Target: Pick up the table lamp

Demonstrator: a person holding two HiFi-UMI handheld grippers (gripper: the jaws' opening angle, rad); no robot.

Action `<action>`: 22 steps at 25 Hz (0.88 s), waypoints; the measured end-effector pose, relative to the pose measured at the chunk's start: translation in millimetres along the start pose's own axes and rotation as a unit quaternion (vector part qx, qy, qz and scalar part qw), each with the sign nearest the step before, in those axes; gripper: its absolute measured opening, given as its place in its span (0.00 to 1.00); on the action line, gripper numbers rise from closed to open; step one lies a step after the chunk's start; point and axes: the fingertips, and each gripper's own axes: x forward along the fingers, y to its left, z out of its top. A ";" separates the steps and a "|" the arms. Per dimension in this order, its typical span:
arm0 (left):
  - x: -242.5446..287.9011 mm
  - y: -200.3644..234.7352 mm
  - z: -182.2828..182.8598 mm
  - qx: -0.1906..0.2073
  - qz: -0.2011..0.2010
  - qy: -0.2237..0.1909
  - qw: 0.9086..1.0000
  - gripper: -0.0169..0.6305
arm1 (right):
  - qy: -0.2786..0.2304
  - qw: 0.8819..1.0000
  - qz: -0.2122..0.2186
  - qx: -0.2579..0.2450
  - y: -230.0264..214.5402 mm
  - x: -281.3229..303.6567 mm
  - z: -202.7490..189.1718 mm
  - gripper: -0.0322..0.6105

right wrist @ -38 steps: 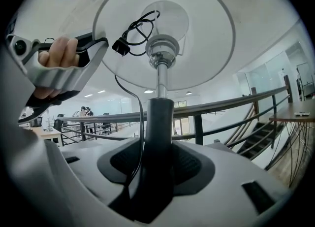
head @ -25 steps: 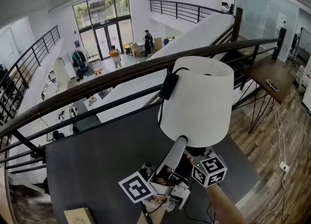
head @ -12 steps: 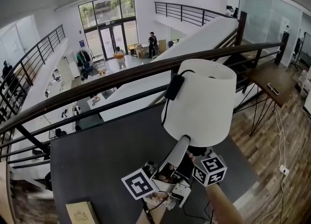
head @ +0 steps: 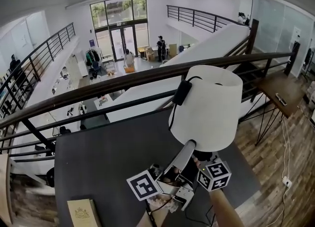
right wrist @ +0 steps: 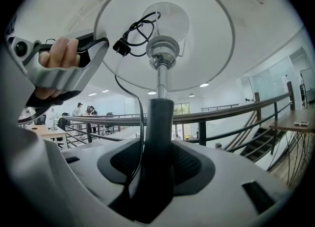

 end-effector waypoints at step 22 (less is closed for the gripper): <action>-5.9 -13.3 -2.0 0.000 -0.012 -0.007 1.000 0.16 | -0.006 1.000 0.002 -0.011 7.8 -7.5 7.0 0.38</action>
